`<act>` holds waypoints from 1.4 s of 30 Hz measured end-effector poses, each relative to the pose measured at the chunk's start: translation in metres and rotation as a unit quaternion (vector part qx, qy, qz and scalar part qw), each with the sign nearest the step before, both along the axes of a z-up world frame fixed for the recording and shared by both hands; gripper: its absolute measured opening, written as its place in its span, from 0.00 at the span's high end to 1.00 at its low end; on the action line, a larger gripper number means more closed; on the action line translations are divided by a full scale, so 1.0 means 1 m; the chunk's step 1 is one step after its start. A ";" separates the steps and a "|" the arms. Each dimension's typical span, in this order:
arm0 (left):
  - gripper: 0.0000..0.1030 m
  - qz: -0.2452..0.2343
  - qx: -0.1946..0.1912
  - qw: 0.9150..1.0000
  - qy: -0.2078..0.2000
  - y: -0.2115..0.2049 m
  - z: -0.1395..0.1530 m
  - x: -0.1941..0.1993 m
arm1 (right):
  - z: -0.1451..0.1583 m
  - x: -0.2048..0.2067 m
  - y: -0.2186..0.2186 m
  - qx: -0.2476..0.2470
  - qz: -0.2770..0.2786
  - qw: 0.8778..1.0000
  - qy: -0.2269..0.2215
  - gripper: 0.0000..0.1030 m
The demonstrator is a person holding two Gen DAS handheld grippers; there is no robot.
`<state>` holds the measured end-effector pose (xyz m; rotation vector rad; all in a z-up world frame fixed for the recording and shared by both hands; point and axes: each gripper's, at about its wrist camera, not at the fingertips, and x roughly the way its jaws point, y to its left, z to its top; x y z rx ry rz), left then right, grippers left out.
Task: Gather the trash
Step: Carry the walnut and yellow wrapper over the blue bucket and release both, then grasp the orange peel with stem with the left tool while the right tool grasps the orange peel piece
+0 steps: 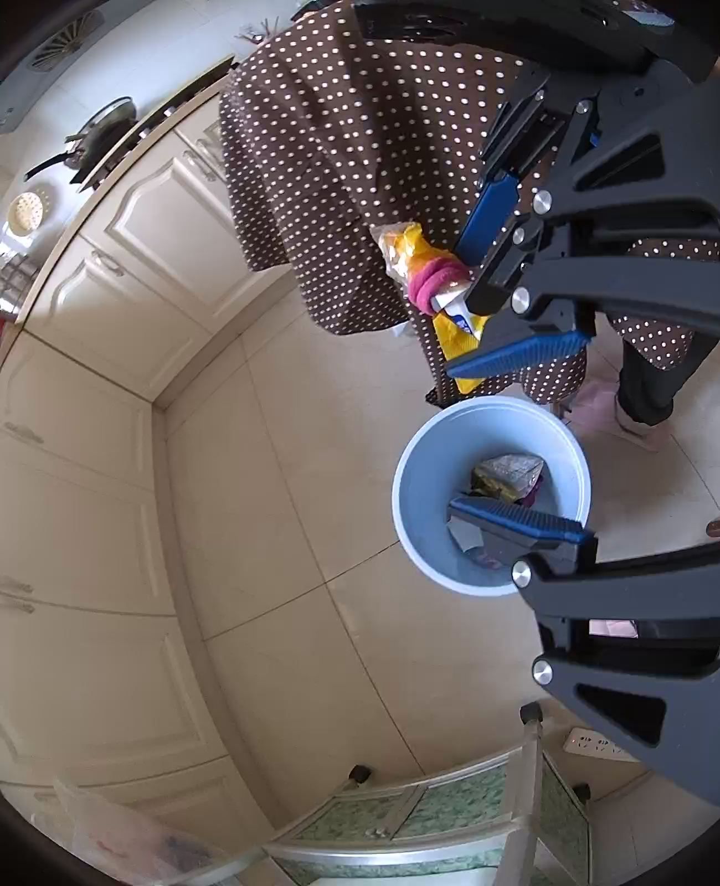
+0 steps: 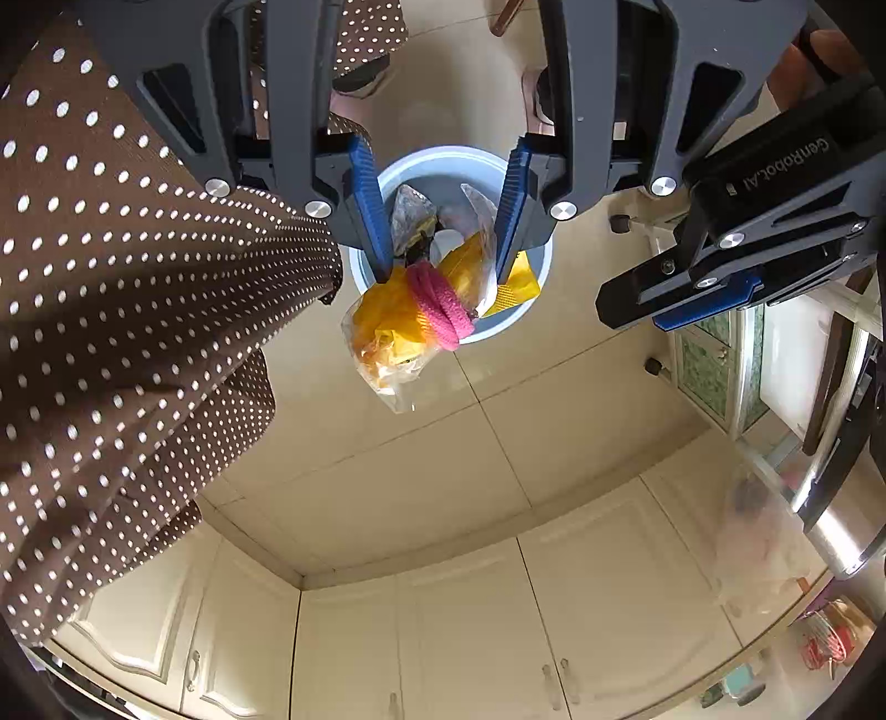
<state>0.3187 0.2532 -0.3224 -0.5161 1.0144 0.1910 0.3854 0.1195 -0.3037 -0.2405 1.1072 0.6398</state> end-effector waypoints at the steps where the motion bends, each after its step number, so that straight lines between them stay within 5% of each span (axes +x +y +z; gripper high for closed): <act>1: 0.57 0.004 -0.001 1.000 -0.002 0.003 0.001 -0.001 | 0.002 0.001 -0.002 0.000 0.001 1.000 -0.001 0.63; 7: 0.57 0.024 -0.004 1.000 -0.015 0.019 0.015 -0.009 | 0.016 0.004 0.002 0.003 0.011 1.000 -0.022 0.51; 15: 0.57 0.023 0.008 0.999 -0.035 0.014 0.045 -0.017 | 0.051 0.000 -0.011 0.003 0.012 0.998 -0.060 0.50; 26: 0.57 -0.054 0.035 0.993 -0.101 -0.063 0.126 -0.011 | 0.158 -0.011 -0.107 0.036 -0.037 0.987 -0.152 0.46; 33: 0.51 -0.140 0.079 0.977 -0.142 -0.157 0.182 0.018 | 0.203 -0.005 -0.208 0.060 -0.098 0.977 -0.182 0.44; 42: 0.49 -0.264 0.117 0.942 -0.173 -0.297 0.221 0.078 | 0.224 0.021 -0.341 0.053 -0.204 0.957 -0.199 0.44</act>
